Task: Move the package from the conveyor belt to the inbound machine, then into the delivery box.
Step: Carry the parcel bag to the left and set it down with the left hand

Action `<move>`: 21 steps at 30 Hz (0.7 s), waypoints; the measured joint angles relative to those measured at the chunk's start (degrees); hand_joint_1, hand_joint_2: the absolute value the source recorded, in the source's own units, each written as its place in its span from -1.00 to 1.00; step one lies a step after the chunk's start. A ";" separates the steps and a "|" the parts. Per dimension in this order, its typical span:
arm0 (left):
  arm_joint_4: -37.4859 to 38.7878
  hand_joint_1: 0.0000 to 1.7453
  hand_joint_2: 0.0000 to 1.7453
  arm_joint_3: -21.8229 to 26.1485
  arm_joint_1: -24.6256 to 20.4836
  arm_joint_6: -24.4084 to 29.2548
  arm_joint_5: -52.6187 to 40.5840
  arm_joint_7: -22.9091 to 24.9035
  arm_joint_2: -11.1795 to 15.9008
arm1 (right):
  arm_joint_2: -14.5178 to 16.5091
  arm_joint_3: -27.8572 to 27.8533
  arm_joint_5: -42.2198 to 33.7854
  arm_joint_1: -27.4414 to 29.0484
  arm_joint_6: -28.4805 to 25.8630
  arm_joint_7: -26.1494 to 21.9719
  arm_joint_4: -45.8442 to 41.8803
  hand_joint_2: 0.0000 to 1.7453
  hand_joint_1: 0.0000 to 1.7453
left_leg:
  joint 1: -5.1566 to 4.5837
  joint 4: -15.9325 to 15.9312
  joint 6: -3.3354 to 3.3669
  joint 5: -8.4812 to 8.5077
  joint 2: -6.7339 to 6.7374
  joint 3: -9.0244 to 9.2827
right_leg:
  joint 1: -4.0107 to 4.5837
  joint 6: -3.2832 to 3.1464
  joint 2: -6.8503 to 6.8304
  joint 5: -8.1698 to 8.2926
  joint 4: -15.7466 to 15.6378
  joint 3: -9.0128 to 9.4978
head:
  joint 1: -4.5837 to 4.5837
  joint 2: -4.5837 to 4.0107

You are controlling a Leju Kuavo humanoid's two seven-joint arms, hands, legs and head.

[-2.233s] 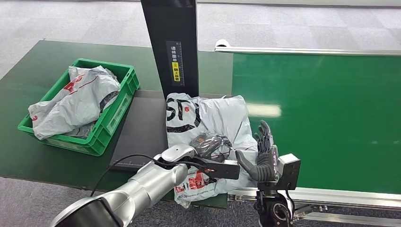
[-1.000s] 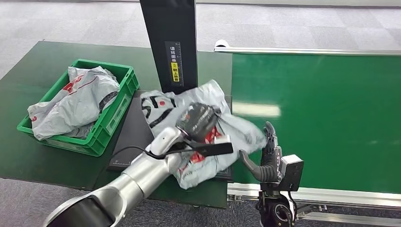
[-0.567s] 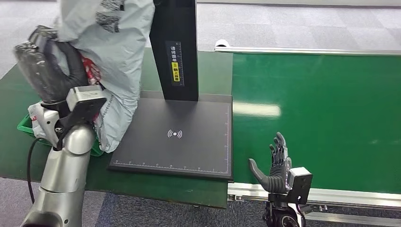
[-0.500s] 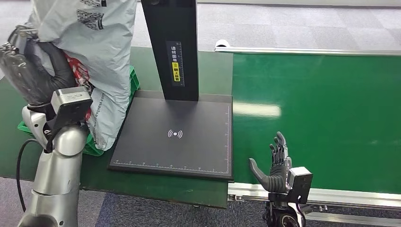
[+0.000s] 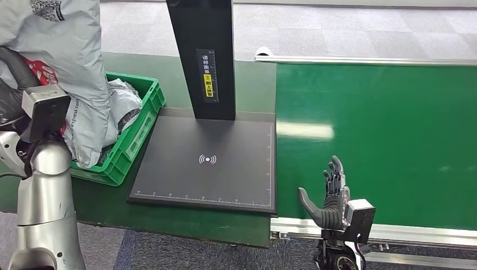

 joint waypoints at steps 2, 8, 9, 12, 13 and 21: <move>0.80 1.00 1.00 0.64 -0.26 0.00 -0.07 0.00 0.13 | -0.01 -0.01 0.00 0.01 0.00 0.01 -0.11 1.00 -1.00 | 0.00 0.00 0.00 0.00 -0.01 0.00 | 0.00 0.00 0.00 0.00 0.00 0.01 | 0.01 0.00; 2.81 1.00 1.00 1.39 -0.94 -0.11 -1.25 1.65 0.42 | -0.01 -0.02 -0.02 0.03 0.01 0.13 -0.32 1.00 -1.00 | -0.02 0.00 0.00 0.00 -0.03 0.00 | -0.02 0.00 -0.01 0.00 -0.01 0.00 | 0.01 0.00; 3.73 1.00 1.00 1.37 -1.41 -0.35 -1.79 2.58 0.57 | -0.01 -0.02 -0.04 0.00 0.03 0.21 -0.36 1.00 -1.00 | -0.02 0.00 0.00 0.00 -0.04 0.00 | -0.02 0.00 -0.01 0.00 -0.01 -0.01 | 0.00 0.00; 9.37 1.00 1.00 0.98 -4.15 -1.88 -3.42 5.50 1.38 | -0.01 0.03 -0.13 -0.28 0.34 0.72 -0.43 1.00 -1.00 | -0.01 0.00 -0.01 0.02 -0.05 0.02 | -0.01 -0.01 -0.01 0.01 -0.01 0.00 | -0.01 0.00; 12.03 1.00 1.00 0.65 -5.32 -2.27 -4.25 6.59 1.66 | -0.01 0.08 -0.15 -0.46 0.50 0.91 -0.43 1.00 -1.00 | 0.00 0.00 -0.02 0.03 -0.05 0.02 | -0.01 -0.01 -0.01 0.02 0.00 0.01 | 0.00 0.00; 37.51 1.00 1.00 -2.50 -16.77 -1.18 -10.84 14.61 3.69 | -0.02 1.60 -0.84 -2.48 1.35 1.75 0.05 1.00 -1.00 | 0.00 0.01 -0.03 0.08 -0.03 0.02 | 0.00 -0.03 -0.01 0.06 0.03 0.01 | 0.01 0.00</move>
